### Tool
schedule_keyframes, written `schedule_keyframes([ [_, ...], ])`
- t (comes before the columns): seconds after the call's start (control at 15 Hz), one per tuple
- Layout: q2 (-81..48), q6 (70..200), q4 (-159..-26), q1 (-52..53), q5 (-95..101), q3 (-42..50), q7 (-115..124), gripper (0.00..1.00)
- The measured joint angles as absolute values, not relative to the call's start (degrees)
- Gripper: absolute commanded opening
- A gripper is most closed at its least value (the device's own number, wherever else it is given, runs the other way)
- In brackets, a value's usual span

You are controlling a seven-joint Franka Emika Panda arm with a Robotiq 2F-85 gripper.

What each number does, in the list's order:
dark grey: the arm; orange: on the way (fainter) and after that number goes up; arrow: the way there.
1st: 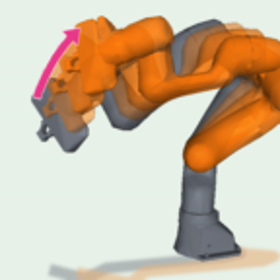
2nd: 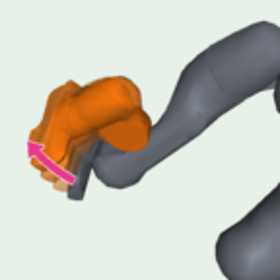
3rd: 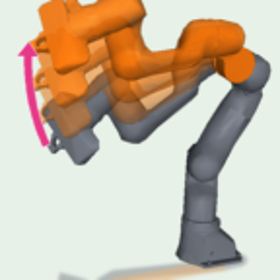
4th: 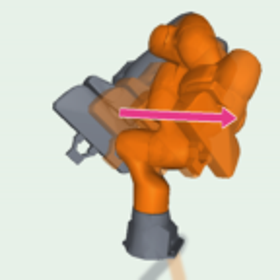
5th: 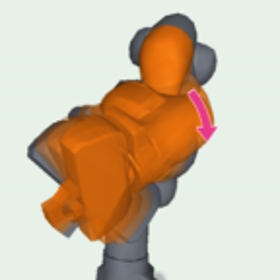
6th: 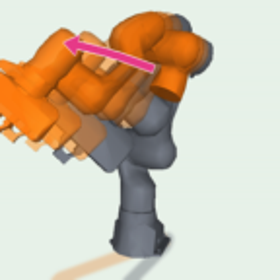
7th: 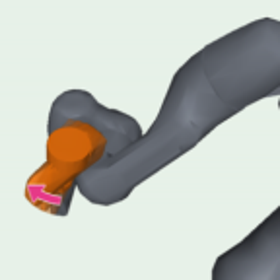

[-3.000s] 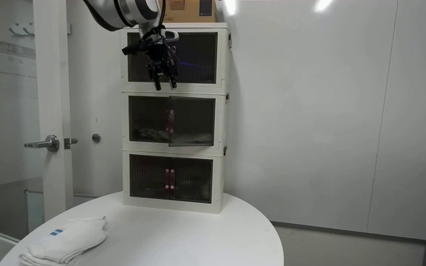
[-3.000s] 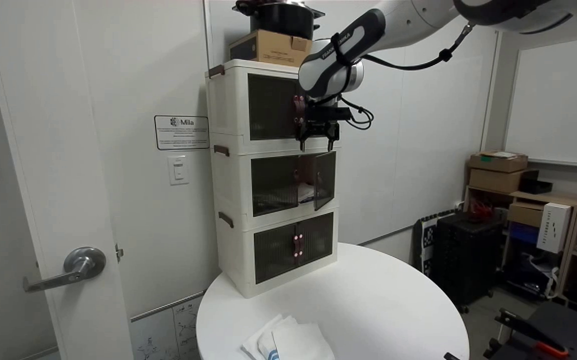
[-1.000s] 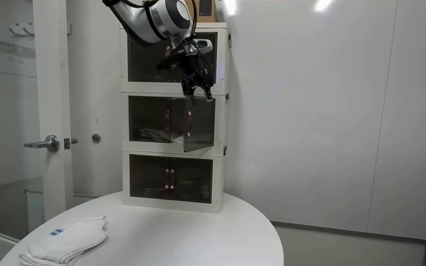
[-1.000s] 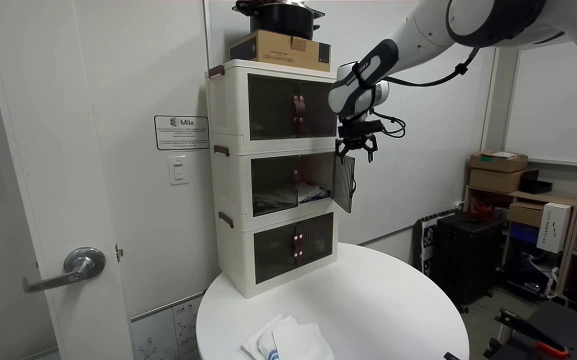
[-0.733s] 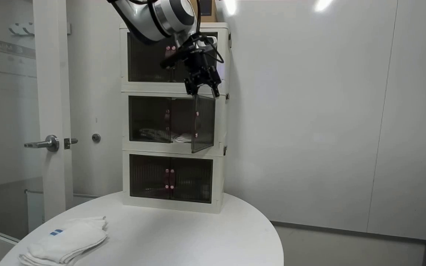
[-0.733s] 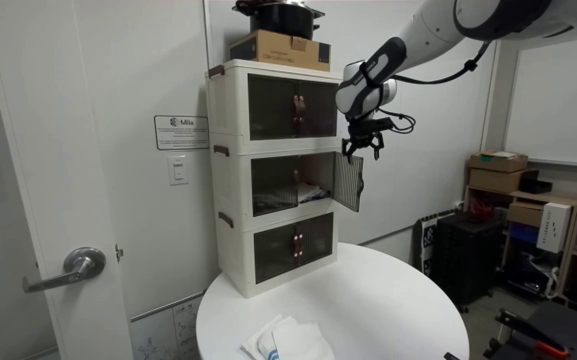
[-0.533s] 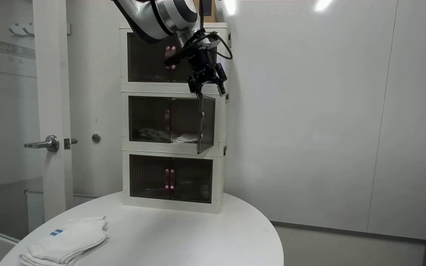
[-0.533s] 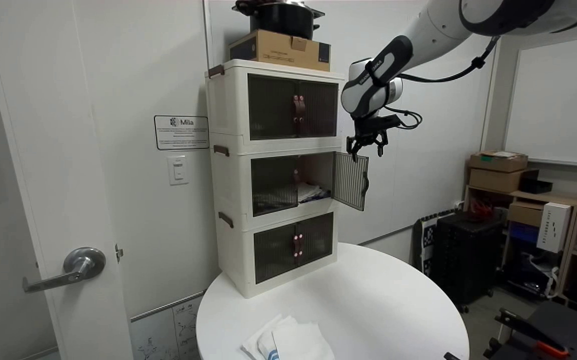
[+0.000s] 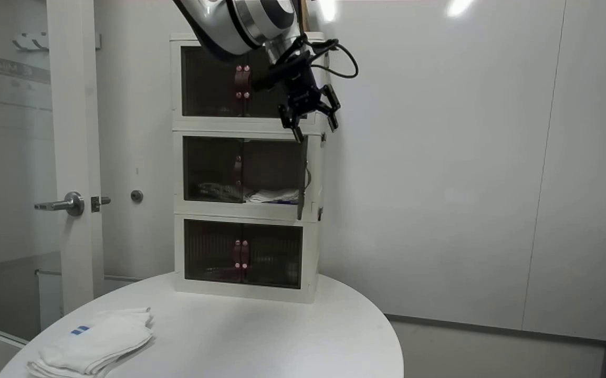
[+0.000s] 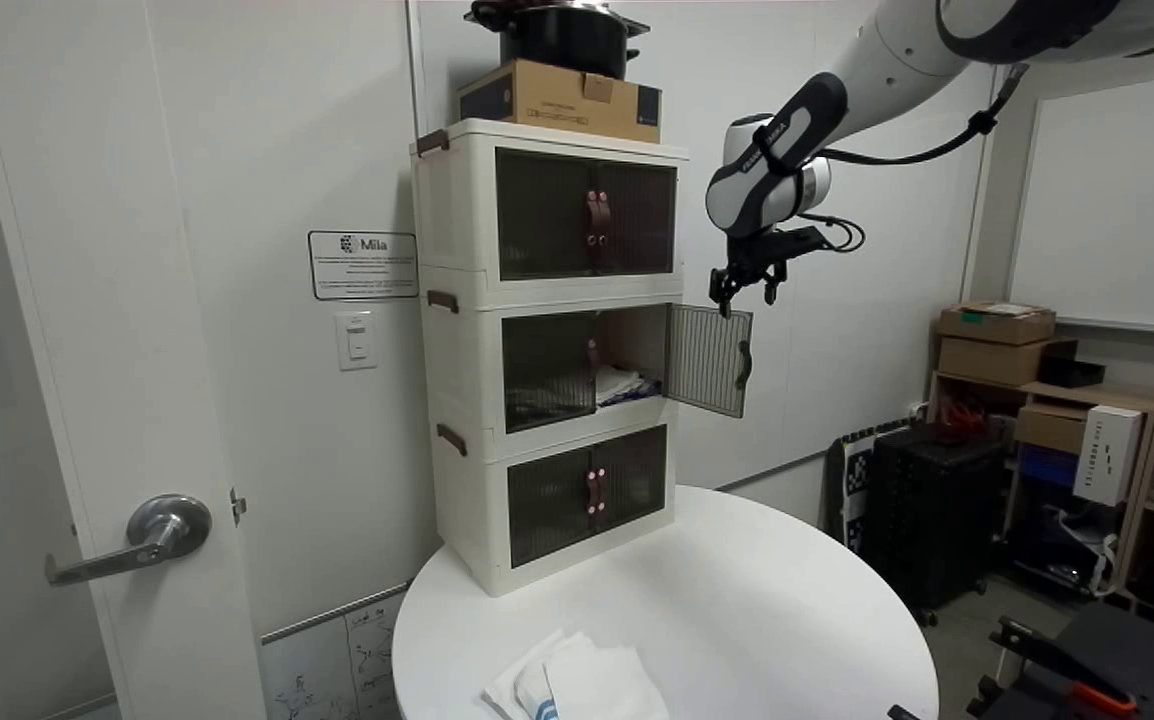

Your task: Open the right and left middle cabinet doors, respectively

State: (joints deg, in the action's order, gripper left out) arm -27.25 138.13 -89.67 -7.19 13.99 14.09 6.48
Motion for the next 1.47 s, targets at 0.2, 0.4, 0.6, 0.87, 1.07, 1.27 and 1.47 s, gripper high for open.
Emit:
schedule_keyframes([
  [0.2, -27.41, 141.54, -90.6, -8.74, 13.66, 13.22, 2.99, 1.0],
  [0.4, -28.05, 145.24, -91.25, -10.19, 13.27, 12.11, -0.11, 1.0],
  [0.6, -28.87, 147.65, -91.26, -11.35, 11.72, 10.88, -2.28, 1.0],
  [0.87, -28.27, 148.84, -90.79, -12.86, 6.39, 8.2, -5.29, 1.0],
  [1.07, -26.26, 149.29, -90.66, -13.25, 4.16, 6.82, -6.9, 1.0],
  [1.27, -23.29, 149.39, -90.75, -13.2, 3.28, 5.81, -7.02, 1.0],
  [1.47, -20.78, 149.38, -91.0, -12.4, 2.84, 5.05, -6.89, 1.0],
])
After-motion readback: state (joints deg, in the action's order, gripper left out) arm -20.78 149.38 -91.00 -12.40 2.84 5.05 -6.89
